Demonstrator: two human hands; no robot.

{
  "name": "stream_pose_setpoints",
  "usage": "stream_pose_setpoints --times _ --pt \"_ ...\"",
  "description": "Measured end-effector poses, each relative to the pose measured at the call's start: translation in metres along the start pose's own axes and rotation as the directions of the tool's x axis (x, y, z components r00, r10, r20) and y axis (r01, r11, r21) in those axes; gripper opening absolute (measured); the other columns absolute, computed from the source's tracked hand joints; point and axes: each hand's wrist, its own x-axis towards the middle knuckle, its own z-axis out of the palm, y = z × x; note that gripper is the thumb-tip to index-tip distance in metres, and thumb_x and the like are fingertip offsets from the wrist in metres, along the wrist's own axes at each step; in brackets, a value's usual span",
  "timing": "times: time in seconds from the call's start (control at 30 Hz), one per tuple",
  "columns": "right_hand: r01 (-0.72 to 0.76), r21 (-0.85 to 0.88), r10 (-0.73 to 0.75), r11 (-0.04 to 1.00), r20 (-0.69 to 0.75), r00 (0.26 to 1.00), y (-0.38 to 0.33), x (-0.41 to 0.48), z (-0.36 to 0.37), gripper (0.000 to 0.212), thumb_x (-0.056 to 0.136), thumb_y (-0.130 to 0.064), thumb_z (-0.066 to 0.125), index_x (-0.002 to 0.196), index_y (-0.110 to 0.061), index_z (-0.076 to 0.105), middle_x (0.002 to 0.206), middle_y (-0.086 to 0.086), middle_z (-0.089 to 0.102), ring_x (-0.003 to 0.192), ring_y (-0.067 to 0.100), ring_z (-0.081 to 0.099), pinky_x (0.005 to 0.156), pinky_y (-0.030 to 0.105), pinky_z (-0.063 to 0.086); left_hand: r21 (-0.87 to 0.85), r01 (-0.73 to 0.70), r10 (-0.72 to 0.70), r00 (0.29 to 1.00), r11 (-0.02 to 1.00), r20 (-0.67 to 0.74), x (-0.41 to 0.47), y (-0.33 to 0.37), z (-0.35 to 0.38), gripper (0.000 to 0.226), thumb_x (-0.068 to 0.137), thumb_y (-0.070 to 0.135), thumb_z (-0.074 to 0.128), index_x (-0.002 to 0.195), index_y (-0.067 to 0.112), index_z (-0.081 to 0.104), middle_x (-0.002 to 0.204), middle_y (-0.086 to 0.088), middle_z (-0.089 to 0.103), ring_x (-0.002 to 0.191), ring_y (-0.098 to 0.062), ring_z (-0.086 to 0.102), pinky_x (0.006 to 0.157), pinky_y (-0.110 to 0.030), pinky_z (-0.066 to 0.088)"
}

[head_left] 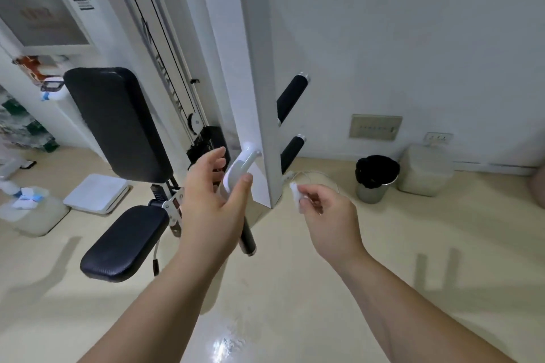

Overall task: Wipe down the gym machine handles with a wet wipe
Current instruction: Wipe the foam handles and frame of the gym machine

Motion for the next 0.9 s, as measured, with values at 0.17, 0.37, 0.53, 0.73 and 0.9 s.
stream_pose_setpoints --times 0.17,0.37,0.53,0.73,0.9 --pt "0.058 -0.053 -0.063 0.997 -0.094 0.994 -0.035 0.033 -0.008 0.025 0.096 -0.009 0.063 0.102 -0.031 0.074 0.091 -0.017 0.075 0.088 -0.002 0.068 0.077 0.013 0.051 0.027 -0.244 0.245 0.969 0.969 -0.022 0.031 0.021 0.009 0.058 0.086 0.039 0.072 0.137 0.029 0.047 0.119 0.023 0.044 0.113 0.001 0.047 0.102 -0.031 0.042" --pt "0.122 -0.086 -0.133 0.989 -0.139 0.981 -0.044 0.050 -0.017 0.030 0.096 -0.009 0.064 0.101 -0.037 0.072 0.091 -0.022 0.074 0.090 0.003 0.070 0.084 0.023 0.056 0.251 -0.621 0.663 0.734 0.742 -0.145 0.042 0.029 0.026 0.033 0.084 0.024 0.075 0.111 0.006 0.070 0.110 -0.015 0.060 0.102 -0.031 0.054 0.098 -0.028 0.036" --pt "0.110 -0.028 -0.113 0.994 -0.128 0.985 -0.036 0.070 -0.029 0.034 0.095 -0.012 0.067 0.096 -0.046 0.068 0.094 -0.019 0.075 0.092 0.004 0.070 0.087 0.023 0.055 0.304 -0.630 0.690 0.707 0.715 -0.157 0.045 0.027 0.041 0.020 0.082 0.019 0.078 0.100 0.011 0.073 0.127 -0.025 0.054 0.118 -0.038 0.052 0.103 -0.047 0.042" --pt "0.290 -0.018 -0.290 0.957 0.007 0.957 -0.031 0.119 -0.037 0.038 0.092 -0.014 0.071 0.089 -0.052 0.065 0.089 -0.019 0.070 0.088 0.005 0.066 0.077 0.012 0.050 0.359 -0.533 0.616 0.768 0.766 -0.175 0.034 0.038 0.081 0.024 0.077 0.010 0.078 0.101 0.011 0.077 0.150 -0.035 0.023 0.149 -0.041 0.024 0.119 -0.044 0.025" --pt "0.544 -0.049 -0.533 0.837 0.150 0.833 -0.029 0.161 -0.061 0.024 0.093 -0.008 0.070 0.105 -0.027 0.074 0.096 -0.017 0.068 0.092 0.003 0.064 0.078 0.010 0.047 0.515 -0.341 0.519 0.818 0.786 -0.249 0.032 0.043 0.114 0.028 0.077 0.013 0.077 0.104 0.015 0.074 0.154 -0.035 0.016 0.149 -0.045 0.019 0.113 -0.058 0.034"
